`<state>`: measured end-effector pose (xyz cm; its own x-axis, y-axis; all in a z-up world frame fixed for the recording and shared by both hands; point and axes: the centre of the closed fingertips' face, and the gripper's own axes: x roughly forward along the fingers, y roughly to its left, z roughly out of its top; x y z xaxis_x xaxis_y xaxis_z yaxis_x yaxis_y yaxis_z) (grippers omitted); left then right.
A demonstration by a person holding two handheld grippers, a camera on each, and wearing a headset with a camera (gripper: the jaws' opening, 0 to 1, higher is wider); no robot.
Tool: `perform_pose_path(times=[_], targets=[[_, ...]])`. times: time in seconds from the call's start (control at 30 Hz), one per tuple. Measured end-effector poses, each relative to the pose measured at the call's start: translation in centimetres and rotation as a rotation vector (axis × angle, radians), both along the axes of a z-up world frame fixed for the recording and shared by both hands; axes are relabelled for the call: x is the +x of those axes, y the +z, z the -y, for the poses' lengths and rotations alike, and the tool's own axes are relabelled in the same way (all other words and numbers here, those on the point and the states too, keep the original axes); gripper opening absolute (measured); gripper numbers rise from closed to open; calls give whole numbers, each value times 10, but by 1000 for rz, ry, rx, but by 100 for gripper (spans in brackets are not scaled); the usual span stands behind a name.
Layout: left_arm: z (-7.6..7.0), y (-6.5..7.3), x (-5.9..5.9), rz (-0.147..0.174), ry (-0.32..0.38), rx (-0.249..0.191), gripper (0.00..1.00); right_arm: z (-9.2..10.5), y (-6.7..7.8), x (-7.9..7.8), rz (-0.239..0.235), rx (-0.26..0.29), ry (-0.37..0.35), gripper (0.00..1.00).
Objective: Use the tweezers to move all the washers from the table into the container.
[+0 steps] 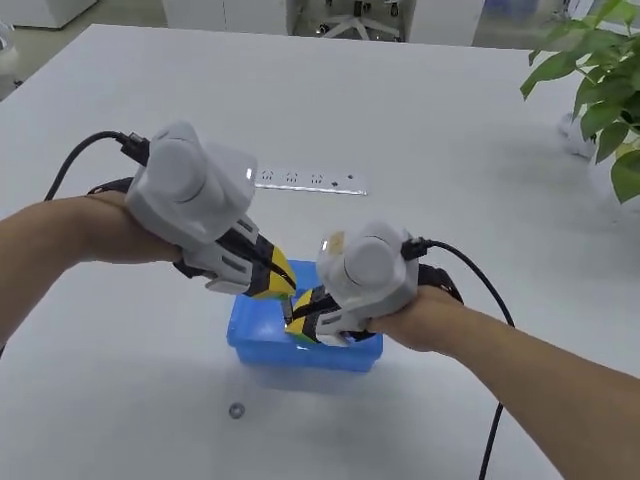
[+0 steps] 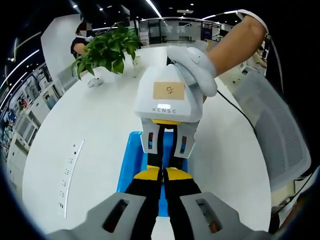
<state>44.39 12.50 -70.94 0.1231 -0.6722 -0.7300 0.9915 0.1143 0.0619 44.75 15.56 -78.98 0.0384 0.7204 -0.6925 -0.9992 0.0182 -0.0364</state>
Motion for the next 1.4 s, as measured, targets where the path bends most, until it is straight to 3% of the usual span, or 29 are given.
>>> perform_pose_path(times=[0.57, 1.4], targets=[[1, 1, 1, 5, -4, 2, 6, 1, 1, 1, 9, -1, -5, 10], [-4, 29, -14, 38, 2, 7, 6, -2, 30, -9, 45, 26, -6, 10]])
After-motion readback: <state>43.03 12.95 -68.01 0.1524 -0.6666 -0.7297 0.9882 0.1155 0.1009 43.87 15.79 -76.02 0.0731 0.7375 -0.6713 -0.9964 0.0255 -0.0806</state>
